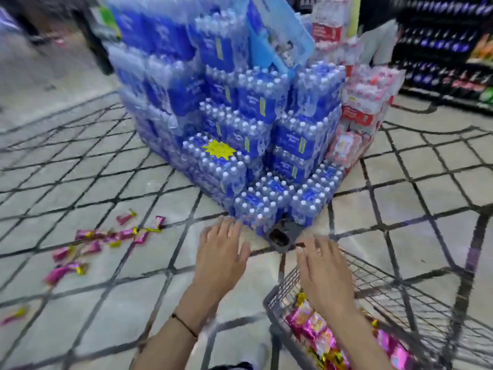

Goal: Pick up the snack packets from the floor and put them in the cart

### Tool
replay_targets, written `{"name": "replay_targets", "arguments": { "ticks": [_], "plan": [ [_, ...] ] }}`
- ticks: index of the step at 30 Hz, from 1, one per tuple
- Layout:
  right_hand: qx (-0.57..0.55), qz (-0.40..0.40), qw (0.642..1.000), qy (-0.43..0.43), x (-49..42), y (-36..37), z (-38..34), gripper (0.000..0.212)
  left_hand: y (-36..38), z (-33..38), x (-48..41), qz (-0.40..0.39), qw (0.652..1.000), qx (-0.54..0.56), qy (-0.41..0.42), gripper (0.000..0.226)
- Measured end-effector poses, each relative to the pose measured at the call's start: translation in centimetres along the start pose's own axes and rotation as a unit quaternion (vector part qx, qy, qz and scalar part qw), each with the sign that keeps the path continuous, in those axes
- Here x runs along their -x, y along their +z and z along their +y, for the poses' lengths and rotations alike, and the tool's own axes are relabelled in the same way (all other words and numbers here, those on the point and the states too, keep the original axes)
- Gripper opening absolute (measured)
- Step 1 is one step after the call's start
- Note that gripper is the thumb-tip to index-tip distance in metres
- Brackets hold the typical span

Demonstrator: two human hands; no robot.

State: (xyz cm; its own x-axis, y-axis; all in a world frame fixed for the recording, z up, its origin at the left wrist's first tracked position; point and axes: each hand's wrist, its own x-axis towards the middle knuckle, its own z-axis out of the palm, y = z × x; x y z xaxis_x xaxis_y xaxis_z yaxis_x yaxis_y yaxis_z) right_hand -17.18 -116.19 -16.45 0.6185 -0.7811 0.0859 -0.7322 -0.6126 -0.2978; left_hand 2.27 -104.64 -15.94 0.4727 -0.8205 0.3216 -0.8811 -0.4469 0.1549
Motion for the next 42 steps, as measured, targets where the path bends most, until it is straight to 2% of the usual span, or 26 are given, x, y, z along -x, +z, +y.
{"name": "replay_targets", "arguments": {
  "ticks": [4,7,11,15,19,26,32,42],
  "plan": [
    [-0.05,0.012,0.996,-0.069,-0.7,1.8,-3.9,0.044,-2.5,-4.3,4.7,-0.003,0.997,-0.053,-0.061,0.047],
    [-0.07,-0.006,0.989,-0.131,-0.5,2.4,-7.8,0.049,-4.1,-7.4,8.5,0.01,0.989,-0.07,-0.131,0.046],
    [-0.074,-0.034,0.972,-0.218,0.4,3.7,-13.0,0.047,-6.0,-10.9,13.0,0.015,0.971,-0.081,-0.222,0.049],
    [-0.051,-0.077,0.954,-0.287,0.9,5.3,-18.8,0.057,-7.8,-14.3,16.1,0.03,0.954,-0.089,-0.285,0.052],
    [-0.061,-0.095,0.933,-0.343,1.5,7.1,-25.9,0.054,-10.0,-18.8,19.5,0.031,0.932,-0.103,-0.345,0.055],
    [-0.049,-0.105,0.899,-0.422,3.3,10.1,-40.5,0.05,-14.0,-29.9,26.5,0.068,0.897,-0.128,-0.417,0.051],
    [-0.059,-0.104,0.883,-0.454,5.0,13.3,-51.5,0.047,-17.3,-39.4,30.8,0.066,0.882,-0.149,-0.443,0.048],
    [-0.023,-0.095,0.871,-0.481,2.8,19.7,-62.8,0.041,-19.0,-52.4,31.7,0.038,0.866,-0.135,-0.48,0.048]
  ]
}}
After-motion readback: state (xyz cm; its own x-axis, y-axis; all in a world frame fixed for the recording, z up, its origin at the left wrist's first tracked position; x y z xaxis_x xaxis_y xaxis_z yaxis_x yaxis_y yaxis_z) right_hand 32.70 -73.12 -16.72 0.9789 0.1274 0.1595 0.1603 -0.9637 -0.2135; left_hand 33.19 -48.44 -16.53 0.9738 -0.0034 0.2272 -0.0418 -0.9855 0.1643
